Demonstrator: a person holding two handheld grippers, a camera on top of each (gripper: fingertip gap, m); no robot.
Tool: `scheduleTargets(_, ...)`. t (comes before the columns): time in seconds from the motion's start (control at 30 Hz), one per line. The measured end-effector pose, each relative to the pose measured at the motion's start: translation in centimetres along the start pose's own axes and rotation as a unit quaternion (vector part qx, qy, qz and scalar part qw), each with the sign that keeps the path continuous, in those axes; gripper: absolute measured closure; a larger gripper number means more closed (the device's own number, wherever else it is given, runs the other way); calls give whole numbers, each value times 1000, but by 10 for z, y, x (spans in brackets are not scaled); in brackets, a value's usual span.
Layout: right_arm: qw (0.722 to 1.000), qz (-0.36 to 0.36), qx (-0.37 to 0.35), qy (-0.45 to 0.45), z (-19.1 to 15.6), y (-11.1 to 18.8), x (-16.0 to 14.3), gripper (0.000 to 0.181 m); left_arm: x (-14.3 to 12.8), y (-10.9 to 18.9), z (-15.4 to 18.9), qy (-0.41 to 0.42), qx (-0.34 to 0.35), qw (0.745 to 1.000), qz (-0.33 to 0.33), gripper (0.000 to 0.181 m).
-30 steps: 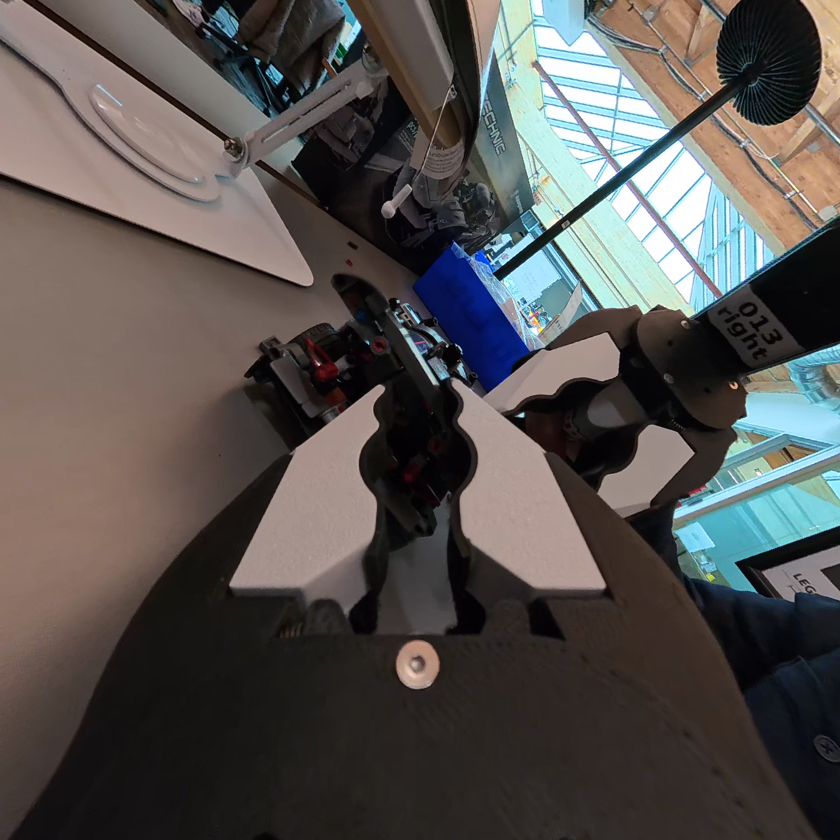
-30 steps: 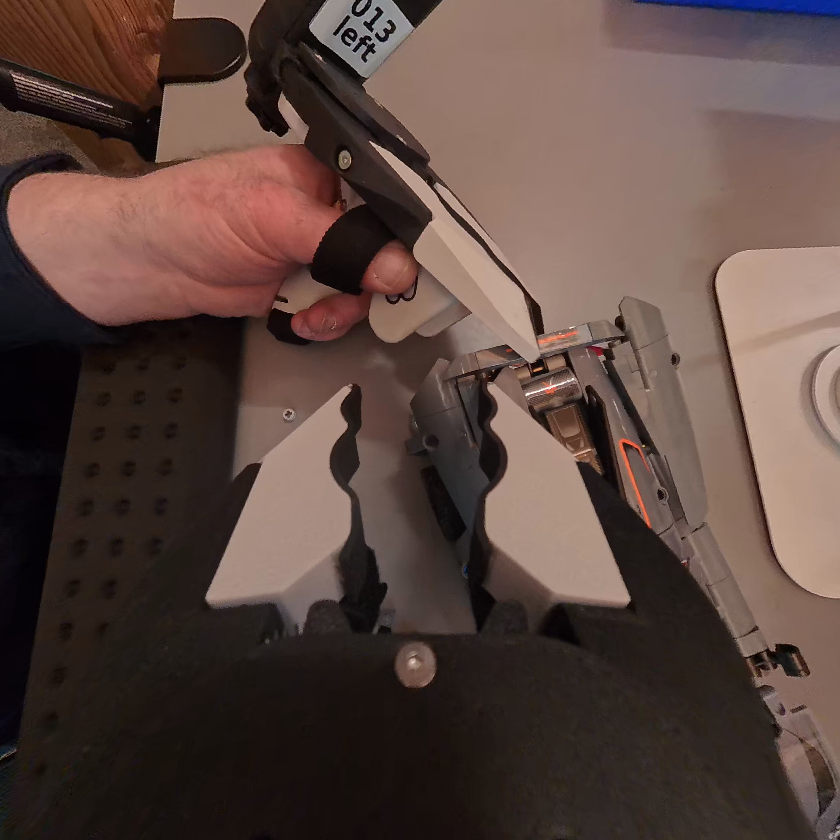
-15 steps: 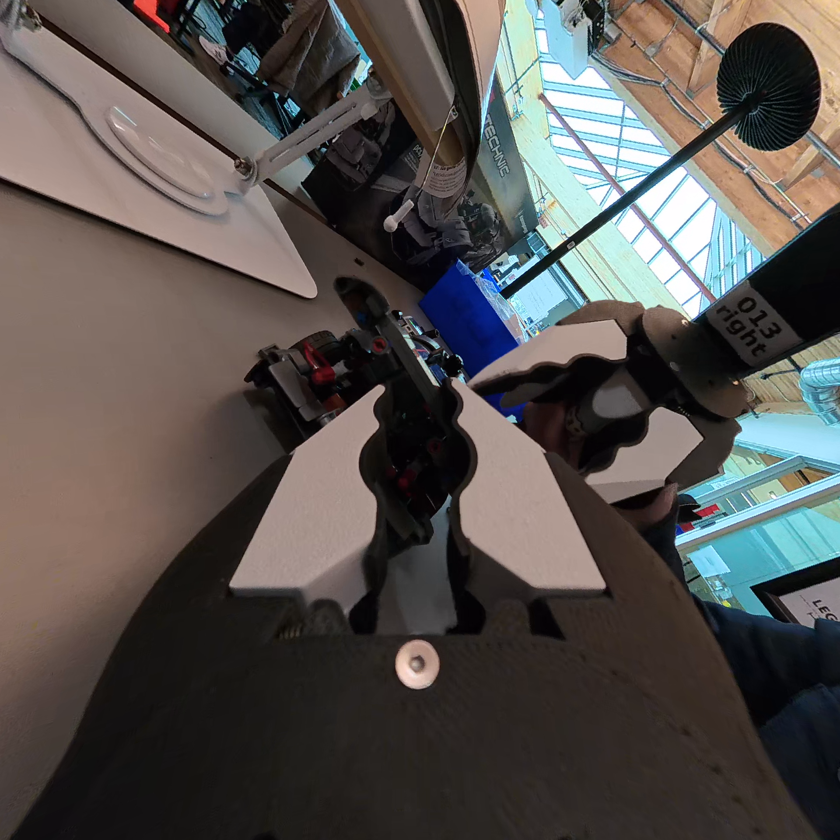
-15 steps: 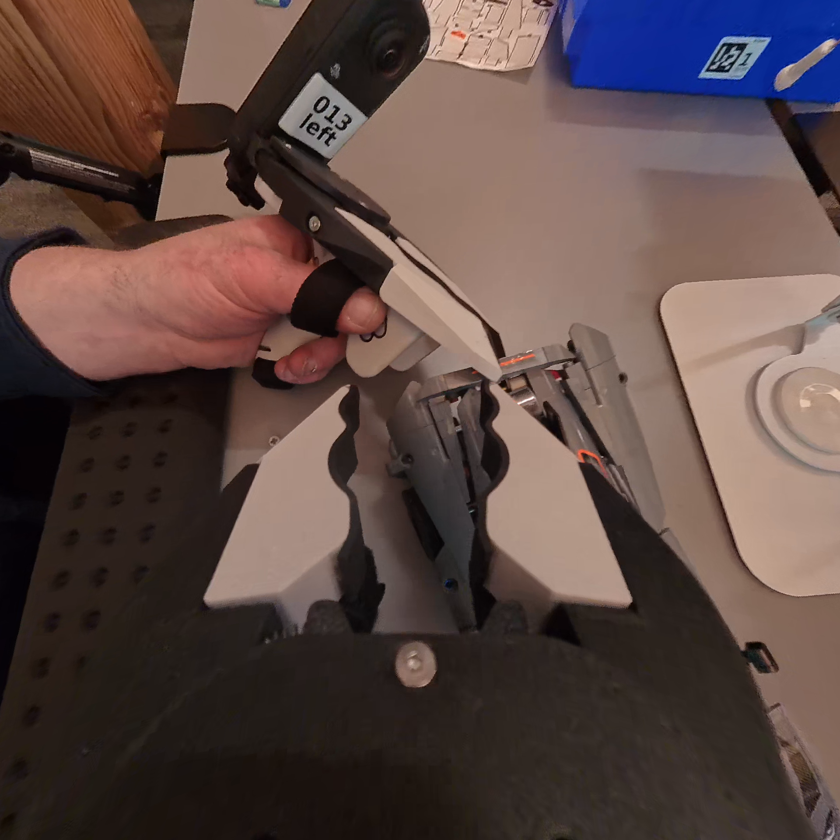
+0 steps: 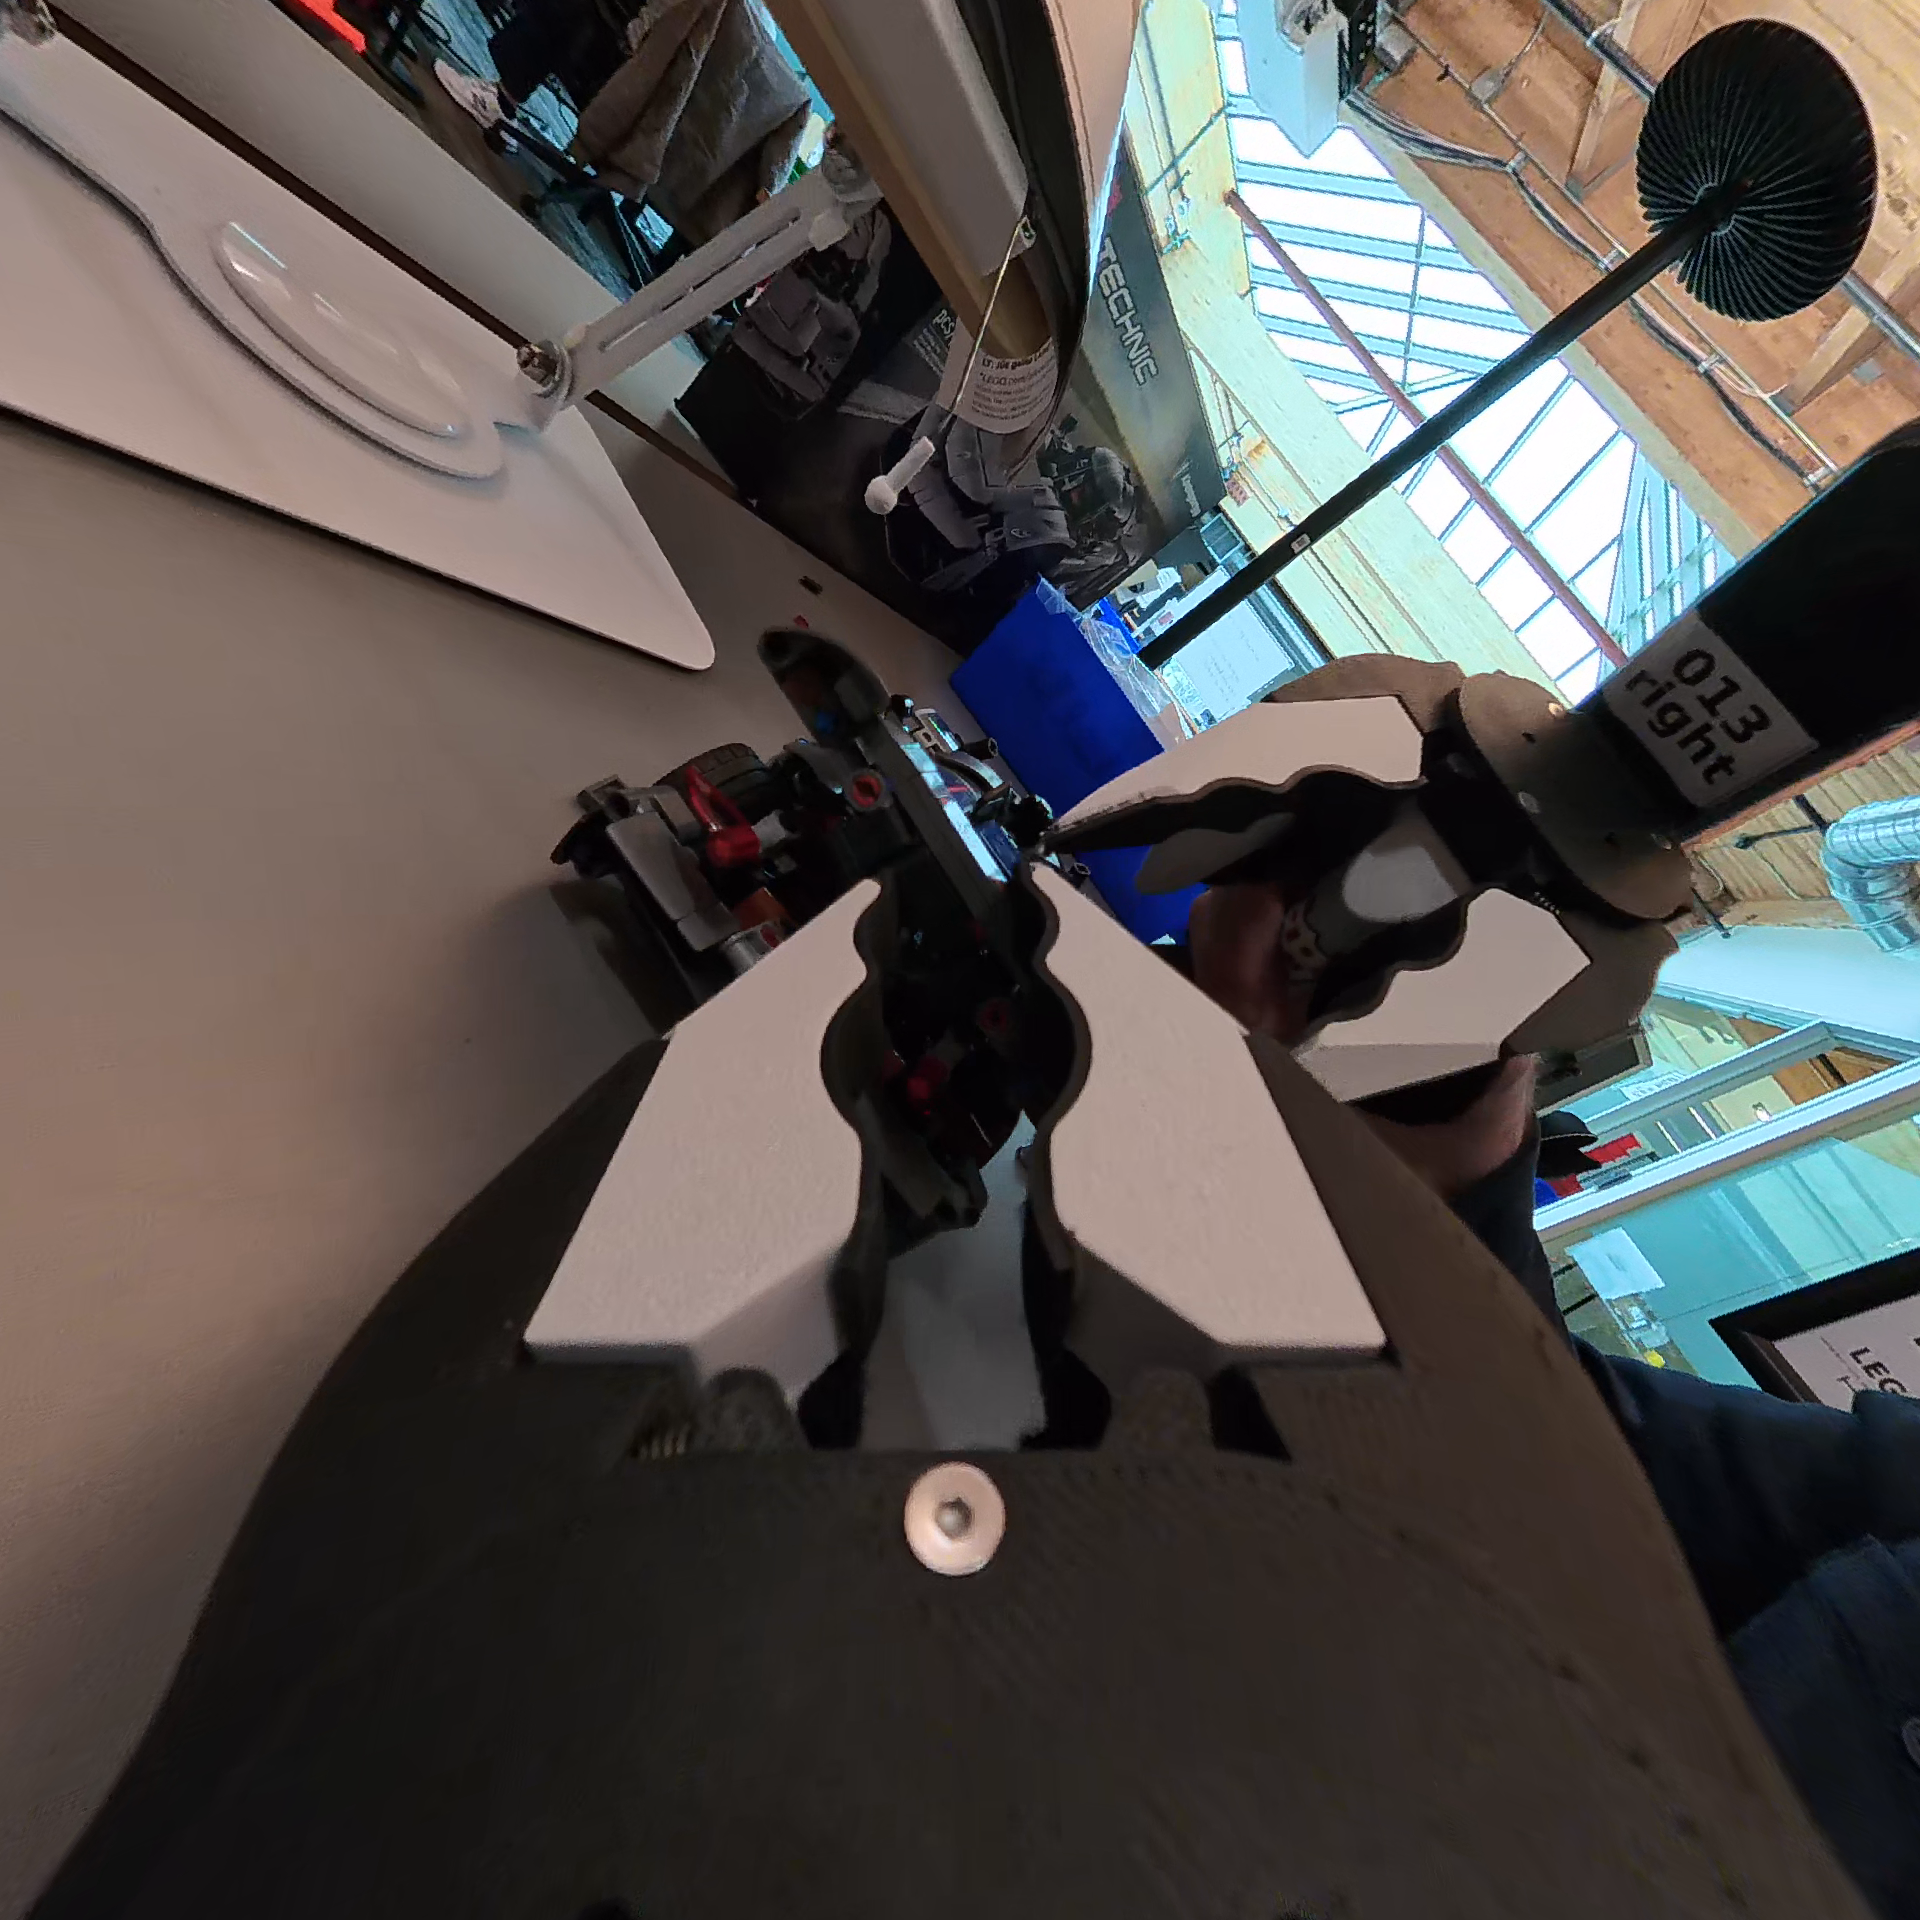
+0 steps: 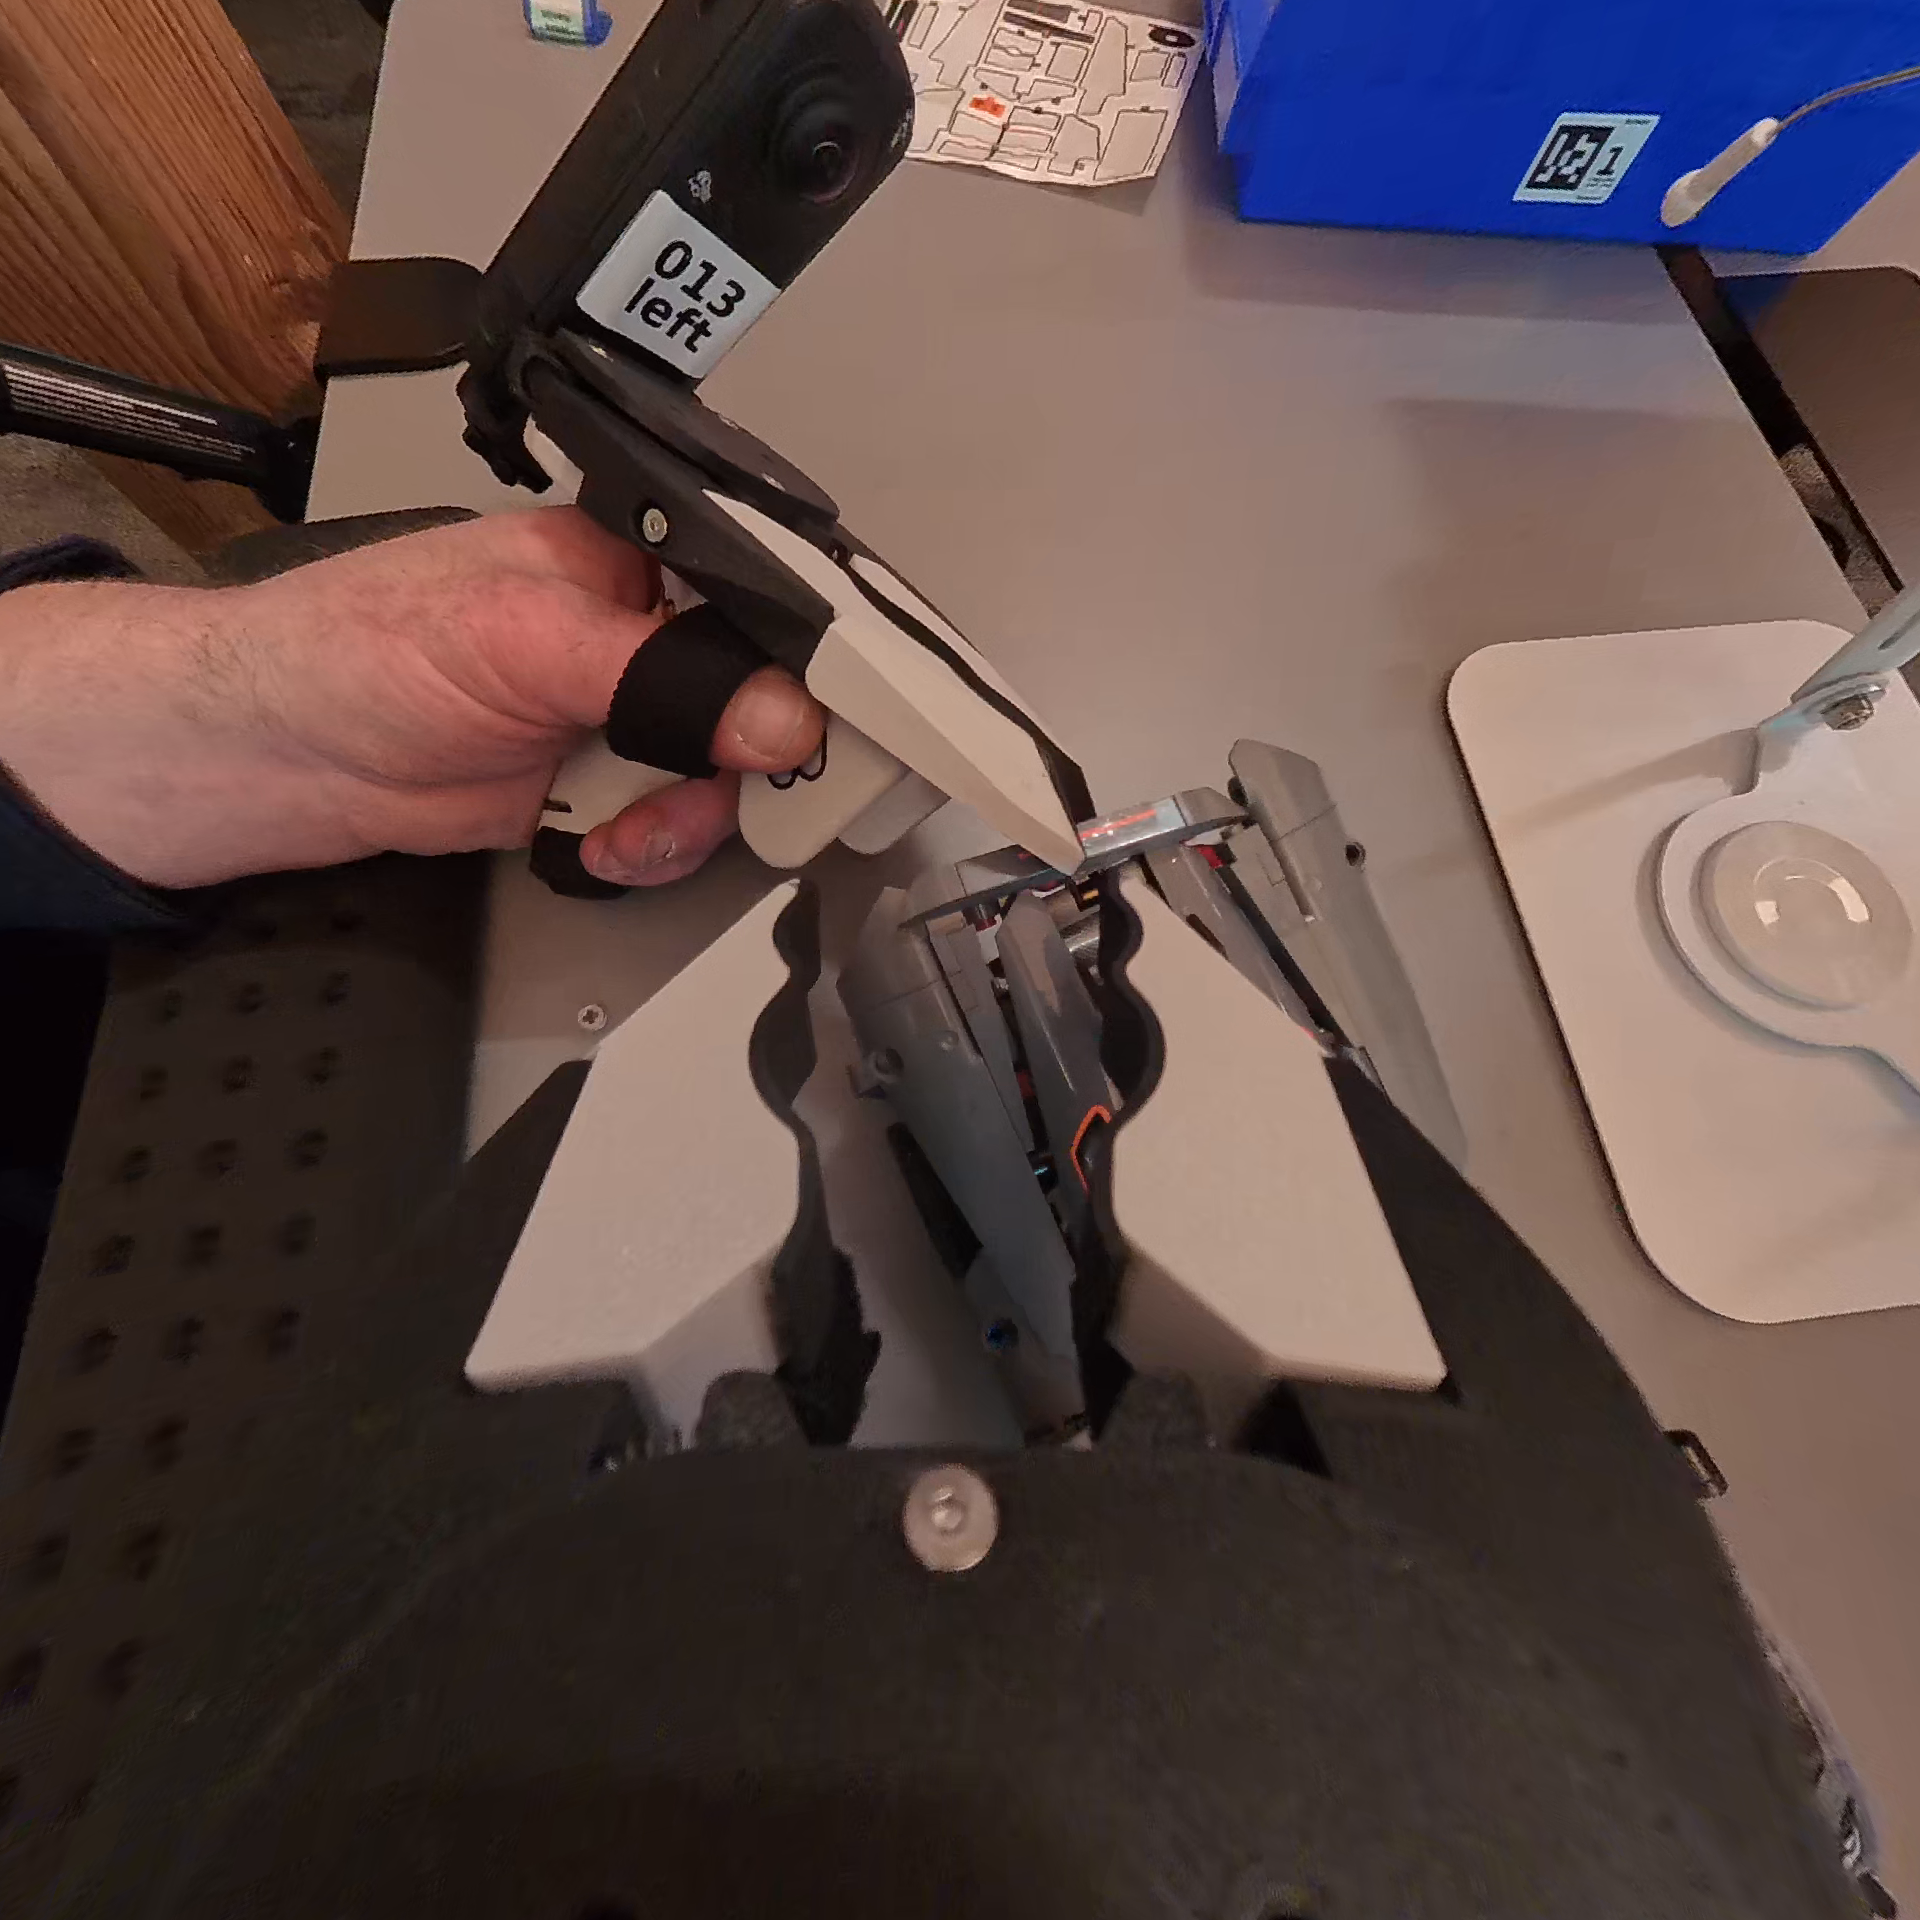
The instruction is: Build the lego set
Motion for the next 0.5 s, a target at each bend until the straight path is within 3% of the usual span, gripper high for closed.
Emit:
scheduleTargets(0.33, 998, 24, 35, -41, 9, 22, -2, 132, -4, 0, 7, -16, 6, 1000, -6, 162)
scheduleTargets(0.5, 999, 15, 34, -35, 5, 14, -6, 132, -5, 2, 6, -16, 9, 1000, -11, 162)
Point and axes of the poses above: each gripper's, where its closed fingertips meet, y back along the fingers, x out of its top, z = x × y across the jaws, the point moved 2 cm from there along y, back along the fingers, and after that the axes turned 11 degrees about -x, right-handed, at the moved point
